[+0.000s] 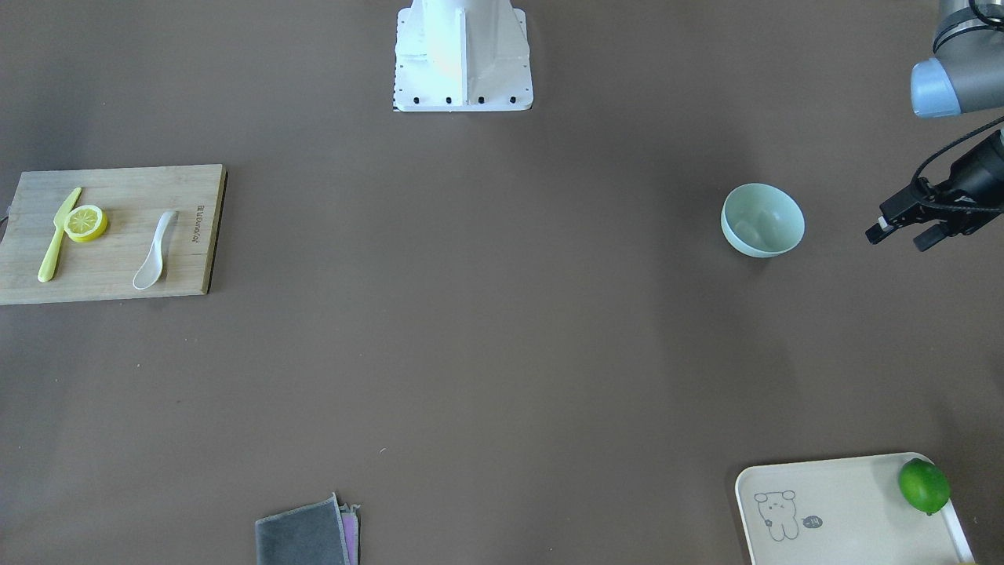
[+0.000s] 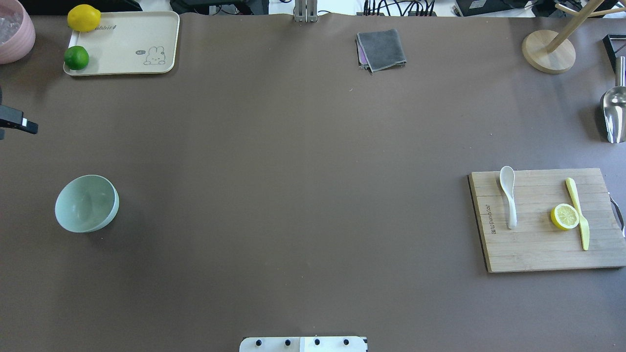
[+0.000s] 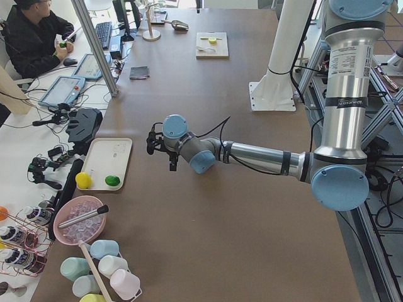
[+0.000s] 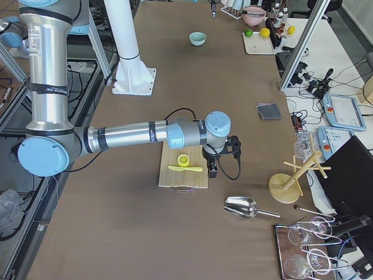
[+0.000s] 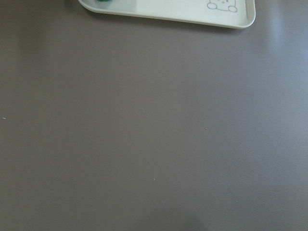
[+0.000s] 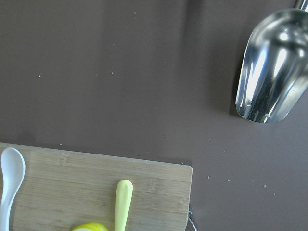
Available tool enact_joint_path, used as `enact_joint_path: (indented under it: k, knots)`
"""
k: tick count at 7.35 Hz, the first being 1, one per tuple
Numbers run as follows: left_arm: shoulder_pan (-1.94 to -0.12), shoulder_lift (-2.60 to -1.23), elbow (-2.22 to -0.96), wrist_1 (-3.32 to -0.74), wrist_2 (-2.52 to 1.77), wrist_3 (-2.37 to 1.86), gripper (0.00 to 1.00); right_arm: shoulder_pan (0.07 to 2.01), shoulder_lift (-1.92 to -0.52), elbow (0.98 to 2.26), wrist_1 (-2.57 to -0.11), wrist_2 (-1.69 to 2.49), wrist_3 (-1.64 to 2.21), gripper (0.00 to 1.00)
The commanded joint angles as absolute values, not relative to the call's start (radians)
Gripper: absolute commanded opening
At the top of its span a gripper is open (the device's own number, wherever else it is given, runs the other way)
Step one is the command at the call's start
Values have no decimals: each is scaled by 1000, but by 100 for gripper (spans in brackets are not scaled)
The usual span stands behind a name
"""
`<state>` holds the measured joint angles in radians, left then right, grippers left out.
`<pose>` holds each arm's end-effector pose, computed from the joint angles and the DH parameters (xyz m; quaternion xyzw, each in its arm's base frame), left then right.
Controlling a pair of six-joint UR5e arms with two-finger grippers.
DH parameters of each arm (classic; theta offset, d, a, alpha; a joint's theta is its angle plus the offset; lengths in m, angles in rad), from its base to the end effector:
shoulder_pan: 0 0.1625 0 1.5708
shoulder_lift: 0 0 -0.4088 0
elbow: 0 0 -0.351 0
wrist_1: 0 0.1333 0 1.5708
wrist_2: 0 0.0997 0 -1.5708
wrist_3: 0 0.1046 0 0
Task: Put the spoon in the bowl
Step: 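Move the left gripper toward the pale green bowl's rim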
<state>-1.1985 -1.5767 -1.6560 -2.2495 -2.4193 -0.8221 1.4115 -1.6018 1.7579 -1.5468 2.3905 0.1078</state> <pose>0.1205 -0.4593 0.5196 0.0684 0.5079 -0.0377 0.8579 -0.0145 -0.4483 0.5689 0.0289 -0.4043 -0.0593 0.9122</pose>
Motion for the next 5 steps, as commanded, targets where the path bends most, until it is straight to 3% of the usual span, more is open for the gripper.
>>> enact_joint_path:
  k: [1, 5]
  knots:
    - [-1083, -1577, -1622, -2321, -2370, -902, 98, 1373, -1583, 1760, -1542, 2396, 138, 100]
    - [-979, -1523, -1592, -2355, -2370, -900, 98, 1342, -1582, 1796, -1540, 2420, 249, 100]
